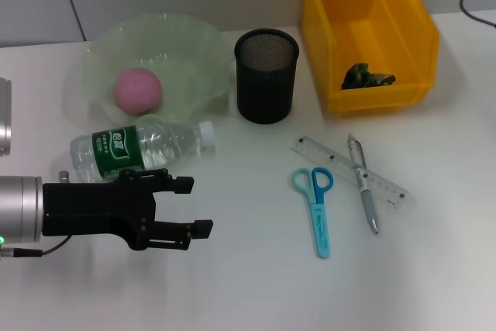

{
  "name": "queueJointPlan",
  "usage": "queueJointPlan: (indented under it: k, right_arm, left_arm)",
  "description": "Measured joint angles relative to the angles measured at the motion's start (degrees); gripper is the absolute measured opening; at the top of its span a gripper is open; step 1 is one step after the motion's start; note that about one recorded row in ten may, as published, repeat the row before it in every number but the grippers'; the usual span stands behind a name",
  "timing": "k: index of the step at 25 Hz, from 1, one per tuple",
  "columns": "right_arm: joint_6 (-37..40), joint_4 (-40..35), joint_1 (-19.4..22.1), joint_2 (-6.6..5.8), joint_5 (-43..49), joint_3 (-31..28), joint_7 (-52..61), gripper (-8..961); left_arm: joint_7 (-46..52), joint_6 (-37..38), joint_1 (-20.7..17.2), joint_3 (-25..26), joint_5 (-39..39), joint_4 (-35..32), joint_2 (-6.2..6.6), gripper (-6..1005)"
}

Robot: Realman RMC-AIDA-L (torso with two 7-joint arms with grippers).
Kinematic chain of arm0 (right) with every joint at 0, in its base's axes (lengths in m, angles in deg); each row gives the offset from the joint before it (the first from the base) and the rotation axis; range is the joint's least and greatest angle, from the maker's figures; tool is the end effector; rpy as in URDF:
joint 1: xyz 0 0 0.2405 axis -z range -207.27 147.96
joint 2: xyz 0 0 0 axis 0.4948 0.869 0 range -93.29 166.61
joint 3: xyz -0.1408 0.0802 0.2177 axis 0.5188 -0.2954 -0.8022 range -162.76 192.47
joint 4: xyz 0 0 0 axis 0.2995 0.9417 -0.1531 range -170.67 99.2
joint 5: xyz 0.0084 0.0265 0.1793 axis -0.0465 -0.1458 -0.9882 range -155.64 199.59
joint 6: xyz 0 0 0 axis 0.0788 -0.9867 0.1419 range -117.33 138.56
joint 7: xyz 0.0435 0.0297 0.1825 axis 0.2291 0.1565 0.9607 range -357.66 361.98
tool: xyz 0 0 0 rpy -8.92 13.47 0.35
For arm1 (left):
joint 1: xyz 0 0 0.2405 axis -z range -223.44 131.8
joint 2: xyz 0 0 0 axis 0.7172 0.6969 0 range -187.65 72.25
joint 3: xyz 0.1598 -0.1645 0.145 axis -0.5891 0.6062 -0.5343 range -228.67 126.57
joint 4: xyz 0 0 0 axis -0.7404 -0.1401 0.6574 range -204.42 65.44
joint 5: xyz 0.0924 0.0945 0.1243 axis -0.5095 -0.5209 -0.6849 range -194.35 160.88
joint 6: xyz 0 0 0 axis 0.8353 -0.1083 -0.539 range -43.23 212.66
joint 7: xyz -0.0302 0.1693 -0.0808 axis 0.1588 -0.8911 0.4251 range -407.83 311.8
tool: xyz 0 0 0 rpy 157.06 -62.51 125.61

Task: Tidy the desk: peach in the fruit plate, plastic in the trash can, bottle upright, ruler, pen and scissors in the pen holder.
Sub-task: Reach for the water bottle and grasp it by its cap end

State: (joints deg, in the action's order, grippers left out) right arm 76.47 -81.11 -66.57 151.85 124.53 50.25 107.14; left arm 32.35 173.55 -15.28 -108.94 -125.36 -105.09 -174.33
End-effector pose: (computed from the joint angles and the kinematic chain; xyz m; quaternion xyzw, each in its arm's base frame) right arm 0.2201 0.4523 0.0640 -0.8014 0.3556 0.3440 0.3362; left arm -0.2315 0.3052 -0.0729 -0.9643 -0.1818 -0.1898 0.0328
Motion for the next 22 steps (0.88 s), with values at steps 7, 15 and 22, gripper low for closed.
queueJointPlan:
  k: [7, 15, 22]
  right_arm:
    - [17.02, 0.86, 3.78, -1.73, -12.58, -0.11, -5.08, 636]
    - [29.21, 4.87, 5.09, -3.98, -10.18, 1.21, -7.94, 636]
    - [35.41, 5.07, 5.91, -3.85, -3.33, 1.25, -14.22, 637]
  left_arm:
    - [-0.03, 0.21, -0.03, -0.11, 0.0, 0.0, -0.04, 837]
    - [-0.12, 0.37, 0.23, -0.2, 0.0, 0.0, -0.09, 837]
    - [-0.12, 0.38, 0.55, -0.2, 0.0, 0.0, -0.17, 837]
